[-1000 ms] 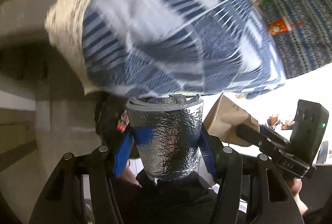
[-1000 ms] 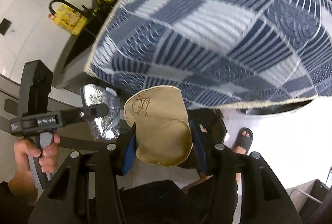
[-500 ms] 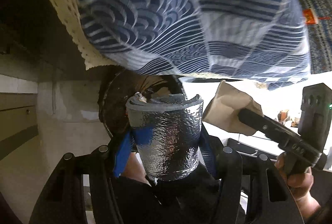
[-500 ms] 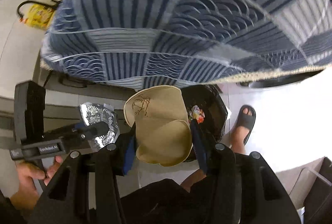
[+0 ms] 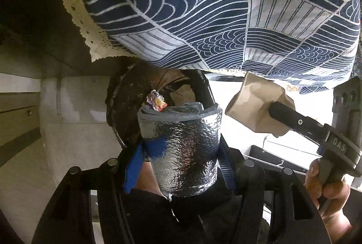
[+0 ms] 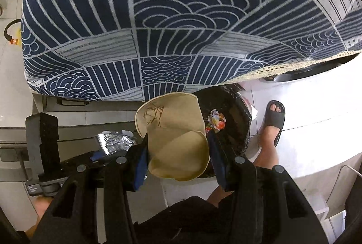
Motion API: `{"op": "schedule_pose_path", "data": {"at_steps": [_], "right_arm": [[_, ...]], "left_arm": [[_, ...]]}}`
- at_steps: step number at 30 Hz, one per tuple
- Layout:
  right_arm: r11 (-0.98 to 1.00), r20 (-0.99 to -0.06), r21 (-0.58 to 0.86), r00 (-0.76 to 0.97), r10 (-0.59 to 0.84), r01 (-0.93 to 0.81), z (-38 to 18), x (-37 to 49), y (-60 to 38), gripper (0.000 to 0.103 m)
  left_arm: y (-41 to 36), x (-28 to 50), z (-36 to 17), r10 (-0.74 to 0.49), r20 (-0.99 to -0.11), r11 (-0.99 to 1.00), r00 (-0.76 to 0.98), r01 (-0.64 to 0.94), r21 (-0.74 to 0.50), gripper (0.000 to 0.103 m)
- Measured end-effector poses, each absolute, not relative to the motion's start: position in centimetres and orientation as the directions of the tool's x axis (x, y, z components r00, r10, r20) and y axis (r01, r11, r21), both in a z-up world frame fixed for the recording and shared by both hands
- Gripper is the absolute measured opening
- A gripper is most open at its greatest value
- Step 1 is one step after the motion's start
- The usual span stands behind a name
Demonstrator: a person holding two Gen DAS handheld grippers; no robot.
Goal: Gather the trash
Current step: 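Lower both cups into the black trash bin and open both tools, then raise both empty tools back over the table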
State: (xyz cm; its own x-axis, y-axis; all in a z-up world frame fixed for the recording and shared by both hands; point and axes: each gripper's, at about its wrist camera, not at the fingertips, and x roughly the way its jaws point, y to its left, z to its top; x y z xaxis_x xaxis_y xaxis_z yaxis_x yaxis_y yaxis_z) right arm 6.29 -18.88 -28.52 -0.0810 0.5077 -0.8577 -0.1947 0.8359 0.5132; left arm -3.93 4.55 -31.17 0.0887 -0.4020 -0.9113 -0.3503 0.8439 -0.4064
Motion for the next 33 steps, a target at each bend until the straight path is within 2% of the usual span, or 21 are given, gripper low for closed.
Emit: {"op": "schedule_pose_path", "data": {"at_steps": [4,6,7,23,33], "right_arm": [[0.831,-0.852,0.524,-0.084,0.517,-0.188,-28.4,6.5,-18.6,0.050],[0.827,-0.845,0.534,-0.093,0.526,-0.173,-28.5,6.6,-18.6,0.060],[0.833,-0.849,0.528,-0.093,0.520,-0.163,-28.6,6.7,-18.6,0.071],[0.840,-0.854,0.518,-0.049,0.517,-0.164,-25.8,6.0,-19.8,0.072],[0.836,-0.853,0.505,0.022,0.521,-0.217,-21.1,4.9,-20.6,0.078]], "left_arm": [[4.6,-3.8,-31.0,-0.405,-0.910,0.842,0.091,-0.351,-0.410,0.060],[4.8,-3.8,-31.0,-0.413,-0.906,0.834,0.088,-0.364,-0.416,0.076],[4.9,-3.9,-31.1,-0.412,-0.907,0.832,0.083,-0.373,-0.412,0.086],[6.0,-4.5,-28.3,-0.377,-0.917,0.836,0.130,-0.378,-0.397,0.086],[6.4,-4.5,-23.3,-0.351,-0.911,0.852,0.216,-0.330,-0.406,0.086]]}}
